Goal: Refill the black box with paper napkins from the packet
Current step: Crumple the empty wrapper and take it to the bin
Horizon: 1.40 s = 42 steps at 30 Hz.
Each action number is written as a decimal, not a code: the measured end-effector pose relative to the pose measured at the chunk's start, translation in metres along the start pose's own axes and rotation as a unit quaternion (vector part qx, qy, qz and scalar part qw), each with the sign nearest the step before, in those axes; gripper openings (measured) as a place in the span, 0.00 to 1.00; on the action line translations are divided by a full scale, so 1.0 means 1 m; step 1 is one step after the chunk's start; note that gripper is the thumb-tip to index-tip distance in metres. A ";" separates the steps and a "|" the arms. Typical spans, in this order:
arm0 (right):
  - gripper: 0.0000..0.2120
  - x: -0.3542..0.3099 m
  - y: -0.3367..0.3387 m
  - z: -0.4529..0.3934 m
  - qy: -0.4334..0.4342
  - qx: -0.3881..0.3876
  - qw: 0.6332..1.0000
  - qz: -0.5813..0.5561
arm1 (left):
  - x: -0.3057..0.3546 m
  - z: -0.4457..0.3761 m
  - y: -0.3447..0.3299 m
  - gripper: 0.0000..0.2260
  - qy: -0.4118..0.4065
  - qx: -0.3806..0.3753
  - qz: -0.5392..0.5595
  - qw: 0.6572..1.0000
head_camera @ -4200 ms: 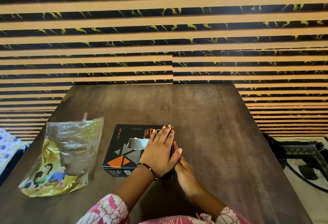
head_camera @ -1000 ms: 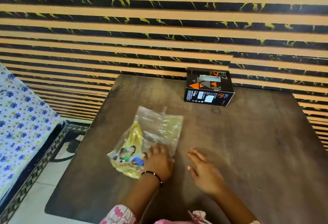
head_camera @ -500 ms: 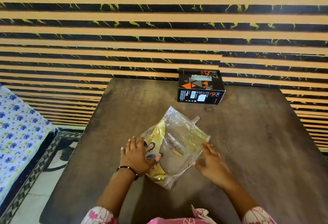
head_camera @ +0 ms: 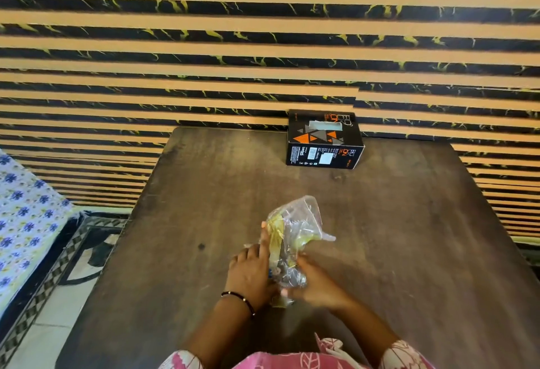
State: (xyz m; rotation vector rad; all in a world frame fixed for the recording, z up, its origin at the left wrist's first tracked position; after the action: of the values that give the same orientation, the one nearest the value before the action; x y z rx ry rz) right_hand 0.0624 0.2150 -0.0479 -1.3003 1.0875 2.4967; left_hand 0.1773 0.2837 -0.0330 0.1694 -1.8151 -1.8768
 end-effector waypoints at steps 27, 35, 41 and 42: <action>0.15 0.016 0.023 0.070 -0.042 0.211 0.914 -0.343 | 0.048 0.008 0.012 0.14 -0.135 0.004 0.386 0.913; 0.10 0.039 0.052 0.112 -0.037 0.317 0.898 -0.303 | 0.098 0.032 0.021 0.37 -0.197 0.084 0.349 0.912; 0.11 0.073 0.075 0.173 -0.028 0.349 0.863 -0.363 | 0.160 0.064 0.013 0.30 -0.256 0.020 0.345 0.903; 0.12 0.082 0.079 0.187 -0.026 0.364 0.849 -0.383 | 0.174 0.074 0.009 0.27 -0.245 0.024 0.357 0.901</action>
State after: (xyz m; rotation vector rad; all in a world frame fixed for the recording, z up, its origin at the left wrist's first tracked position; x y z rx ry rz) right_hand -0.1459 0.2611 0.0031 -1.0921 1.0460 1.3281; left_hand -0.0011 0.2728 0.0280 -0.9118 -1.8610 -1.3974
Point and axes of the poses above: each hand's wrist, its own z-axis away from the middle knuckle, its own y-axis out of the back of the hand, x = y × z, the point moved 5 cm from there along -z, towards the middle knuckle, and after that the axes turned 10 degrees about x, right-handed, at the moved point
